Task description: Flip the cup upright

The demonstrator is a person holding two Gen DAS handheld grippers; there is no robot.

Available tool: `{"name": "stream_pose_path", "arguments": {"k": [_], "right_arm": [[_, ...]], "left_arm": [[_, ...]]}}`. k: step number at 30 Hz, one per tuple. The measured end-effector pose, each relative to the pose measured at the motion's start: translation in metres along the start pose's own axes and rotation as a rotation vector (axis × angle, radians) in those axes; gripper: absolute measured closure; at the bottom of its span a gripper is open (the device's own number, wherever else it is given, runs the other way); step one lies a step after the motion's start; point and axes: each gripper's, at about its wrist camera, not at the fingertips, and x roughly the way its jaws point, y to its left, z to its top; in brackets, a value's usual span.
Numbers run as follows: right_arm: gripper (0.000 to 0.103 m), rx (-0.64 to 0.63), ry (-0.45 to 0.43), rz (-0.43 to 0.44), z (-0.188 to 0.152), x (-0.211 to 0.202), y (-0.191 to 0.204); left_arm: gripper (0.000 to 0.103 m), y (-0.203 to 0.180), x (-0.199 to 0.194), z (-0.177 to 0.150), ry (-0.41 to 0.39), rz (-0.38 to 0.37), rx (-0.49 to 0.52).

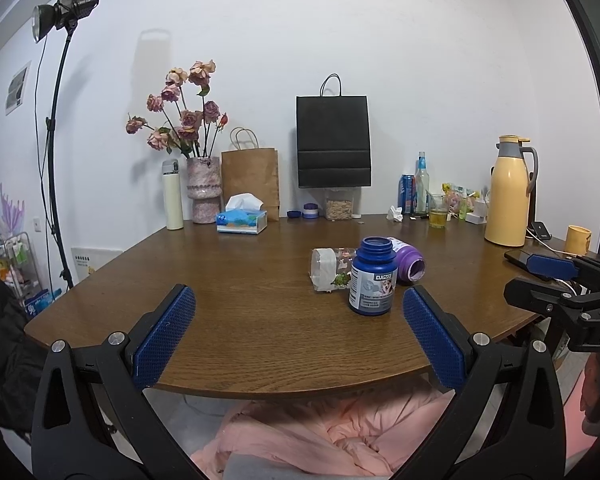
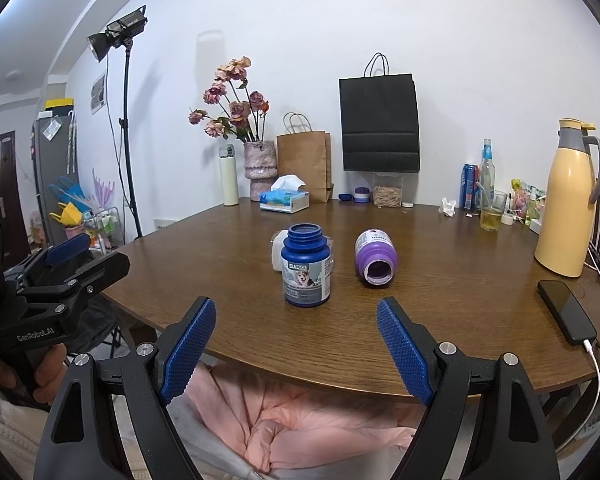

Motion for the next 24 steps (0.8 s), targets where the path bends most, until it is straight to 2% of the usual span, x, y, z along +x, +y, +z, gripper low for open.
{"name": "stream_pose_path", "arguments": {"k": [16, 19, 22, 24], "right_arm": [[0.016, 0.006, 0.004, 0.001, -0.001, 0.003, 0.000], [0.016, 0.020, -0.018, -0.018, 0.001, 0.008, -0.005], [0.016, 0.047, -0.003, -0.007, 0.011, 0.030, -0.013], [0.016, 0.063, 0.016, 0.000, 0.022, 0.049, -0.020]], "left_arm": [[0.000, -0.001, 0.001, -0.002, 0.003, -0.002, -0.004], [0.000, 0.002, 0.004, -0.001, -0.022, 0.018, 0.001], [0.000, 0.007, 0.021, 0.003, -0.021, 0.032, 0.007], [0.000, 0.008, 0.049, 0.009, 0.040, 0.037, 0.043]]}}
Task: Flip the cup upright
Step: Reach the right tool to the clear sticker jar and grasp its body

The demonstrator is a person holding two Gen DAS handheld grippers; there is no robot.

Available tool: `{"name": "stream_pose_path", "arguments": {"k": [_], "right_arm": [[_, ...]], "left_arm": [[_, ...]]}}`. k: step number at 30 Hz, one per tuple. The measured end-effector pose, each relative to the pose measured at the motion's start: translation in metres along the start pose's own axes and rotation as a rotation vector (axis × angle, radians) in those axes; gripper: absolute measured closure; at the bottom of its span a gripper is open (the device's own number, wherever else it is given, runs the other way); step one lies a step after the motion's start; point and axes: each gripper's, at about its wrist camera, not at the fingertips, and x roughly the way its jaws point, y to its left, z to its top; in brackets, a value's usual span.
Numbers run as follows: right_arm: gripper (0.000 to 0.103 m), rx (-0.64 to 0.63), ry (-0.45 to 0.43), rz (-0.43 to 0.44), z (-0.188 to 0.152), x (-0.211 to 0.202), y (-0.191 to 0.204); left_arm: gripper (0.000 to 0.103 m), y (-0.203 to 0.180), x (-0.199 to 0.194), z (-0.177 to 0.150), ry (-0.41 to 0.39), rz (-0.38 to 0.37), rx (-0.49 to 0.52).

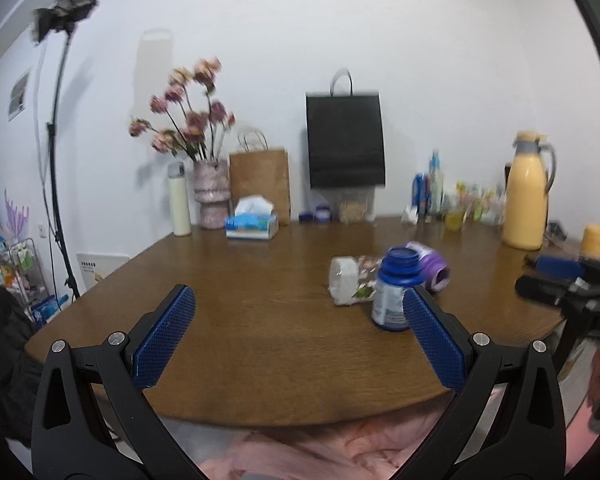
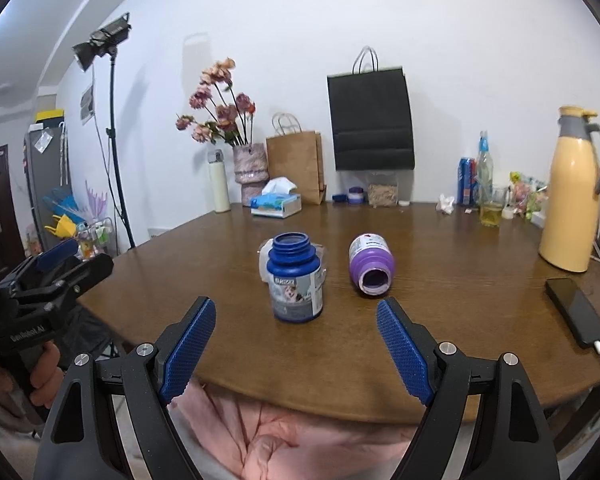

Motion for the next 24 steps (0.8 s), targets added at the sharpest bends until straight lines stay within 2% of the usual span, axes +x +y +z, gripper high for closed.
{"name": "stream_pose_path", "arguments": {"k": [2, 4, 7, 10, 11, 13, 19, 20, 23, 24], "right_arm": [[0.016, 0.018, 0.004, 0.013, 0.011, 0.014, -0.010], [0.016, 0.012, 0.027, 0.022, 0.022, 0.031, -0.017], [0.016, -0.032, 0.079, 0.009, 0.045, 0.060, -0.025], [0.020, -0.049, 0.099, 0.031, 0.068, 0.089, -0.041], [0.025, -0.061, 0.123, 0.059, 0.079, 0.103, -0.047], [0.026, -0.093, 0.201, 0.114, 0.096, 0.138, -0.059], [0.041, -0.252, 0.424, 0.149, 0.102, 0.234, -0.068], [0.045, -0.273, 0.455, 0.156, 0.100, 0.245, -0.068], [0.049, -0.334, 0.566, 0.218, 0.087, 0.276, -0.063], [0.054, -0.344, 0.584, 0.232, 0.085, 0.283, -0.063]], "left_arm": [[0.000, -0.005, 0.032, 0.002, 0.092, -0.005, 0.073], [0.000, -0.007, 0.052, 0.000, 0.123, -0.012, 0.105], [0.000, -0.003, 0.082, 0.000, 0.147, -0.044, 0.091], [0.000, 0.002, 0.118, 0.009, 0.224, -0.094, 0.056], [0.000, 0.002, 0.133, 0.013, 0.264, -0.148, 0.041], [0.000, 0.000, 0.155, 0.017, 0.305, -0.216, 0.040], [0.000, -0.012, 0.212, 0.021, 0.399, -0.253, 0.099], [0.000, -0.016, 0.221, 0.020, 0.414, -0.263, 0.130], [0.000, -0.022, 0.245, 0.016, 0.471, -0.290, 0.169], [0.000, -0.022, 0.251, 0.015, 0.487, -0.307, 0.165]]}}
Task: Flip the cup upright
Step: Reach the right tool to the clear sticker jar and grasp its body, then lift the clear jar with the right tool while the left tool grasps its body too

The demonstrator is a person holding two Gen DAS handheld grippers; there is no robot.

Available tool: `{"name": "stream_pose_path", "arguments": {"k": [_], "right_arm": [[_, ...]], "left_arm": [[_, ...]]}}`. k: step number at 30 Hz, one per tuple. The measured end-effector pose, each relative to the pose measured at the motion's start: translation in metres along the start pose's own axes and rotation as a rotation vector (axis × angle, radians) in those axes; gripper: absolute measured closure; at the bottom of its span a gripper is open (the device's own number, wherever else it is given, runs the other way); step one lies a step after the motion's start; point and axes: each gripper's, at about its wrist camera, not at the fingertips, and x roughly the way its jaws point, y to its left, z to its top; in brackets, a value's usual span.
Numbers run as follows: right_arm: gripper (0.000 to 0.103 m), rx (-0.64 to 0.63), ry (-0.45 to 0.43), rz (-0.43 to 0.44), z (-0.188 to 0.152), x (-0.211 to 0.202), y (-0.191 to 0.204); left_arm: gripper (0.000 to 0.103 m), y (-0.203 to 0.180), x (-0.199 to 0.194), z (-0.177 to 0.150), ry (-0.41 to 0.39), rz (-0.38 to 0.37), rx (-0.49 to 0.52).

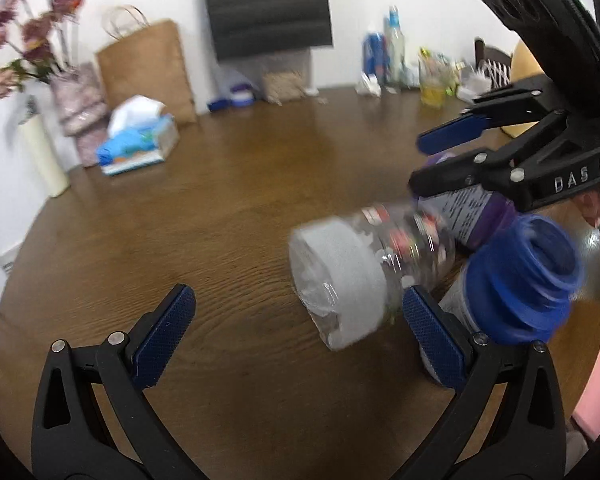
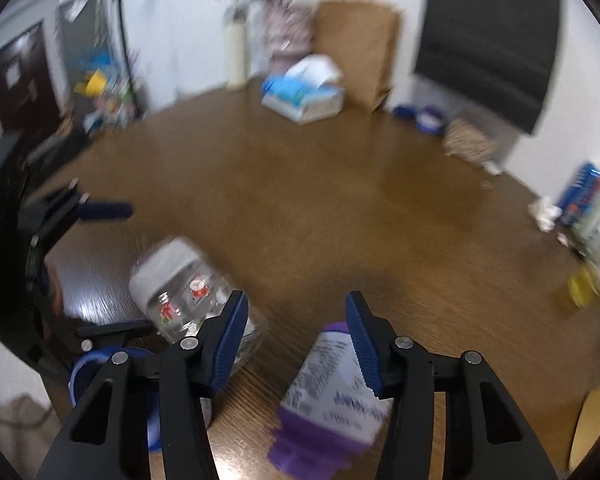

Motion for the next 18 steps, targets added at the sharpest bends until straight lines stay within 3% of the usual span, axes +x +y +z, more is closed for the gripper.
{"name": "stream_pose_path", "arguments": {"k": [4, 7, 11, 15, 18], "right_arm": [[0.055, -0.024, 0.025, 0.017, 0.012, 0.012, -0.011], [0.054, -0.003, 0.024, 0.053, 0.024, 0.021, -0.023], [0.055, 0.092, 0.019, 0.138, 0.038, 0.037, -0.040], [0.054, 0.146, 0.001, 0.252, 0.042, 0.049, -0.041], [0.054, 0.123, 0.000, 0.309, 0.045, 0.053, -0.030]], "left_arm": [[0.000, 0.012, 0.028, 0.010, 0.090, -0.049, -0.023], [0.000, 0.025, 0.047, 0.017, 0.130, -0.046, -0.066], [0.001, 0.053, 0.064, 0.025, 0.165, -0.081, -0.192], [0.003, 0.090, 0.055, 0.027, 0.131, -0.084, -0.360], [0.003, 0.108, 0.044, 0.028, 0.111, -0.199, -0.495]]}}
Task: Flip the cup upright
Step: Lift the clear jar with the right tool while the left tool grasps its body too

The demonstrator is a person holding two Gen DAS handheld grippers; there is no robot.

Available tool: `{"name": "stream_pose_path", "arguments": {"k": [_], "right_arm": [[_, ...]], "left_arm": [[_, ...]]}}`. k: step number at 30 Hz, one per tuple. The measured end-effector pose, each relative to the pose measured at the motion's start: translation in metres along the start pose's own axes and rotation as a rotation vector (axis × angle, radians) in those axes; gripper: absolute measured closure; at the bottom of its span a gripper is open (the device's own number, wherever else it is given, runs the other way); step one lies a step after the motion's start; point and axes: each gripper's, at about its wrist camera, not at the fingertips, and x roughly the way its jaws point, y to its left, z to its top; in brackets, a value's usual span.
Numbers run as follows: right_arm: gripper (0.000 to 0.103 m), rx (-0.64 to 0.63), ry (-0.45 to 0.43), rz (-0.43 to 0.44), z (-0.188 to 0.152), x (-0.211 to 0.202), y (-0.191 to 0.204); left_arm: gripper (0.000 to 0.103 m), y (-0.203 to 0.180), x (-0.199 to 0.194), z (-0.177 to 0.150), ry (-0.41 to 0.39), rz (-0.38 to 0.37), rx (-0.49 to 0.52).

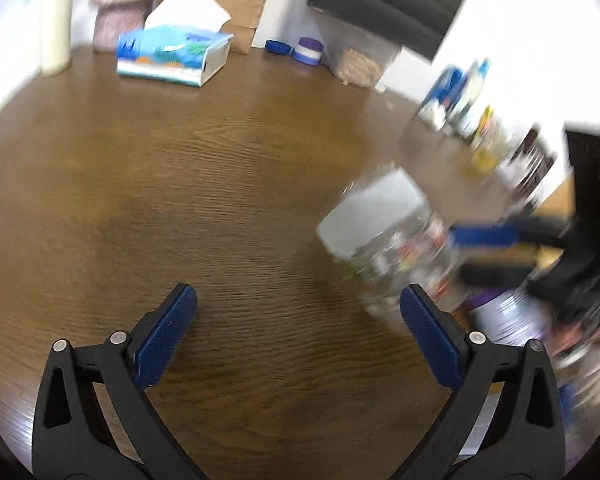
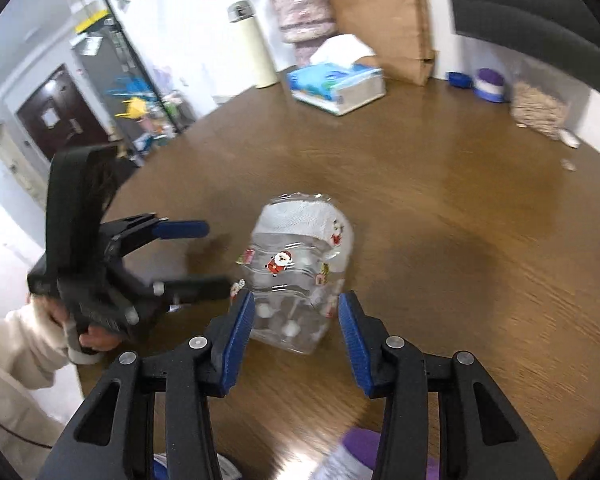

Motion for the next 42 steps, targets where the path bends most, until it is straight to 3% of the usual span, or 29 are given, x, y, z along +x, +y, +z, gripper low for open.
{"name": "stream_pose_path", "arguments": {"k": [3, 7, 11, 13, 14, 15, 18, 25, 28, 32, 36, 40, 42], "right_arm": [[0.054, -0.022, -0.003, 0.019, -0.001, -0.001, 0.005], [0.054, -0.030, -0.023, -0.073, -0.005, -0.021, 0.000], [0.054, 0.032, -0.053, -0.131, -0.024, -0.053, -0.014], [0.054, 0.059, -0.080, -0.151, -0.036, -0.069, -0.017], [0.054, 0.075, -0.093, -0.159, -0.042, -0.077, -0.018], [0.054, 0.089, -0.103, -0.162, -0.048, -0.084, -0.018], [0.054, 0.122, -0.138, -0.176, -0.063, -0.104, -0.018], [0.054, 0.152, -0.244, -0.170, -0.074, -0.134, -0.001], [0.043, 0.169, -0.308, -0.155, -0.070, -0.139, 0.015], [0.022, 0.235, -0.409, -0.044, -0.049, -0.146, 0.032], [0.022, 0.282, -0.461, 0.144, -0.023, -0.148, 0.048], [0.022, 0.275, -0.402, 0.297, 0.008, -0.133, 0.072], [0.021, 0.252, -0.399, 0.265, 0.015, -0.125, 0.085]], "left_arm": [[0.003, -0.008, -0.002, 0.009, 0.025, -0.142, -0.044], [0.002, -0.031, 0.012, 0.025, 0.055, -0.168, -0.044], [0.005, -0.052, 0.048, 0.040, 0.185, -0.037, -0.018], [0.029, -0.058, 0.058, 0.045, 0.218, -0.020, -0.022], [0.040, -0.063, 0.060, 0.048, 0.205, 0.042, -0.009], [0.041, -0.065, 0.062, 0.047, 0.198, 0.071, -0.005], [0.041, -0.066, 0.063, 0.044, 0.198, 0.050, -0.028], [0.041, -0.081, 0.010, 0.036, 0.091, 0.026, 0.014], [0.041, -0.092, -0.025, 0.033, 0.007, 0.014, 0.052], [0.041, -0.110, -0.072, 0.025, -0.114, -0.028, 0.126], [0.041, -0.126, -0.109, 0.014, -0.254, -0.067, 0.251], [0.040, -0.132, -0.129, 0.003, -0.322, -0.115, 0.339], [0.040, -0.131, -0.133, -0.005, -0.358, -0.081, 0.381]]}}
